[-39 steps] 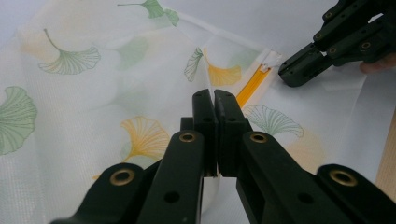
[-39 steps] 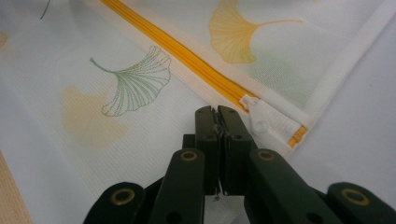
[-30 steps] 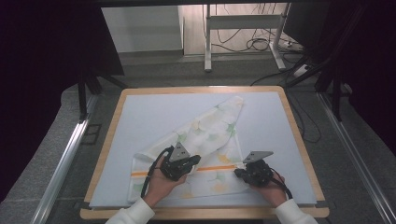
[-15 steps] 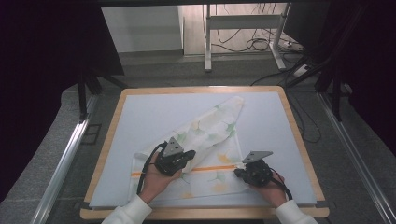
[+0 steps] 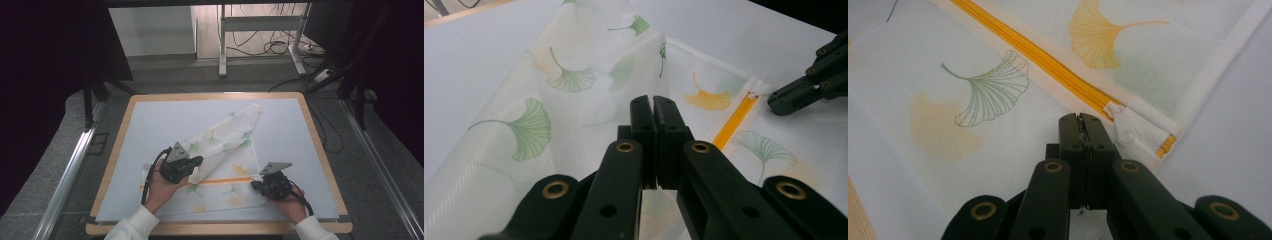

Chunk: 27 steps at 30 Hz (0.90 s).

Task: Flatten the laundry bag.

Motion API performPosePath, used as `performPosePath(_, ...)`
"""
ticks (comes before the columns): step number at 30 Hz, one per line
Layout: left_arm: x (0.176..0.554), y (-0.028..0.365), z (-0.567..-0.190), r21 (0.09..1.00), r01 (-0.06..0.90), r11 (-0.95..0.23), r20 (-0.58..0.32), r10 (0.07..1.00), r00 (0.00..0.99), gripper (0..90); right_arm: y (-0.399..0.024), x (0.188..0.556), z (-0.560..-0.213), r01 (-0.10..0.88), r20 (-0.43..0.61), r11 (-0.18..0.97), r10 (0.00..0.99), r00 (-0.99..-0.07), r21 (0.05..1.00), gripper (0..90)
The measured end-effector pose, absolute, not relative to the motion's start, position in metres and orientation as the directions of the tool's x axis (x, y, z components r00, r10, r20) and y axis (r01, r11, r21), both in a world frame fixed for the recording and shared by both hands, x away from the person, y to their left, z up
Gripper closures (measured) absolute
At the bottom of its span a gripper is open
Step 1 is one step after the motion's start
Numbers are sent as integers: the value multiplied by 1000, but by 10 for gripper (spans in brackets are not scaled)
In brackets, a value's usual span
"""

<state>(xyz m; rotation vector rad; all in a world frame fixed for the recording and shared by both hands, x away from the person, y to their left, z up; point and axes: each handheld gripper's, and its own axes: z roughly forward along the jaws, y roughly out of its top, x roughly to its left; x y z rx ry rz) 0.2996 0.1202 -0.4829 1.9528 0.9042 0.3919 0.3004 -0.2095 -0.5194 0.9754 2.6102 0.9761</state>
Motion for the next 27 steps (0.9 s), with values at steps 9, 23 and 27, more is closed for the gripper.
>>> performPosePath(9, 304, 128, -485, 844, 446, -297, -88, 744, 663, 896, -210, 300, -520, 512, 50, 567, 637, -769, 645, 882)
performPosePath(23, 309, 139, -486, 846, 457, -274, -97, 765, 637, 896, -210, 301, -520, 510, 49, 571, 634, -772, 644, 882)
performPosePath(27, 310, 140, -485, 844, 461, -275, -96, 768, 633, 896, -210, 301, -520, 509, 49, 572, 632, -773, 643, 882)
